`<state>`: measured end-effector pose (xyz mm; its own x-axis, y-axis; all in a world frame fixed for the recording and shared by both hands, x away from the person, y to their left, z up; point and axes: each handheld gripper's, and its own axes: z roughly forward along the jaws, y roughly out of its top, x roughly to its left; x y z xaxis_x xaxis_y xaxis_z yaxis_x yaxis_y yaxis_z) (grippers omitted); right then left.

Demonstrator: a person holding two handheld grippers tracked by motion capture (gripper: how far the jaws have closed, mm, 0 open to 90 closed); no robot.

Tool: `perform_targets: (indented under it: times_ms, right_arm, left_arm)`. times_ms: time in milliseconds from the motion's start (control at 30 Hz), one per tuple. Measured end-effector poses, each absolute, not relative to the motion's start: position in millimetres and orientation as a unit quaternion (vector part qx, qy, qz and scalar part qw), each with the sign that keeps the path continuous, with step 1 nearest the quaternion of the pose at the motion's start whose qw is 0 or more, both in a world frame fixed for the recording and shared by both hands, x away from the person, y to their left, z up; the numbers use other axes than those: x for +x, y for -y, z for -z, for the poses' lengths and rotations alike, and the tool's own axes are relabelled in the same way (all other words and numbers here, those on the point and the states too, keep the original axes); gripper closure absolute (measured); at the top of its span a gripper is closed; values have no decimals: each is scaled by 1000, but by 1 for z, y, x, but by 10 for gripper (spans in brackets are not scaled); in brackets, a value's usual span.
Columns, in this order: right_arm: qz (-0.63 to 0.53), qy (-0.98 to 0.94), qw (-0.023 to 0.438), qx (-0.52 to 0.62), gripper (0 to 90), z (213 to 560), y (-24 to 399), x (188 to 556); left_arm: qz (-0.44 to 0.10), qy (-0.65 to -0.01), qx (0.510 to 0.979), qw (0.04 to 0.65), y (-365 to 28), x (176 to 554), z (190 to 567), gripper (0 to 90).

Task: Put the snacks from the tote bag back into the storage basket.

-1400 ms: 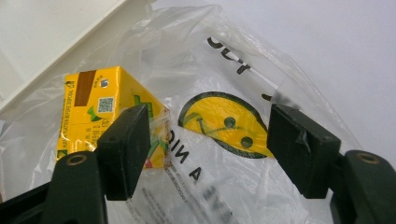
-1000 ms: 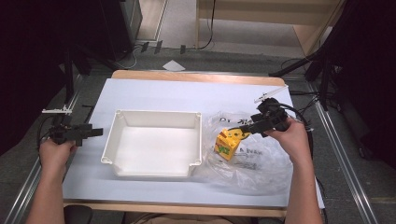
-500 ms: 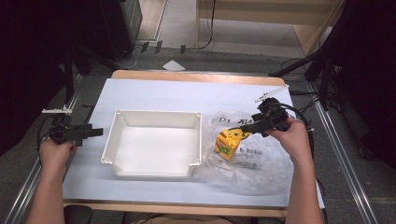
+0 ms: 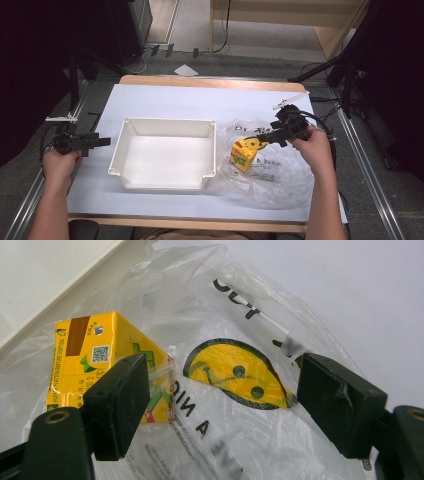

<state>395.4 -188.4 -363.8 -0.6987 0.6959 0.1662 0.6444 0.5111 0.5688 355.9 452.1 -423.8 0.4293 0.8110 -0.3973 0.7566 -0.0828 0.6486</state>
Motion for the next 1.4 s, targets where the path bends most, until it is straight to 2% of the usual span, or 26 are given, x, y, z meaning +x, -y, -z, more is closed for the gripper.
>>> perform_targets:
  times_ms: [567, 700, 1033, 1267, 1400]
  right_arm:
    - [-306, -870, 43, 385, 218, 363, 188, 394]
    - [-314, -869, 63, 377, 198, 361, 188, 393]
    - [-341, -861, 42, 376, 150, 352, 185, 390]
    - [-315, -862, 70, 391, 165, 343, 180, 387]
    - [-323, -866, 66, 376, 166, 339, 174, 382]
  left_arm:
    - [-34, -529, 737, 418, -451, 356, 424, 151]
    - [-34, -529, 738, 417, -452, 356, 424, 151]
    - [-37, -527, 738, 420, -452, 355, 423, 151]
    - [-37, -527, 738, 420, -452, 356, 423, 151]
    - [-36, -526, 739, 420, -453, 357, 423, 151]
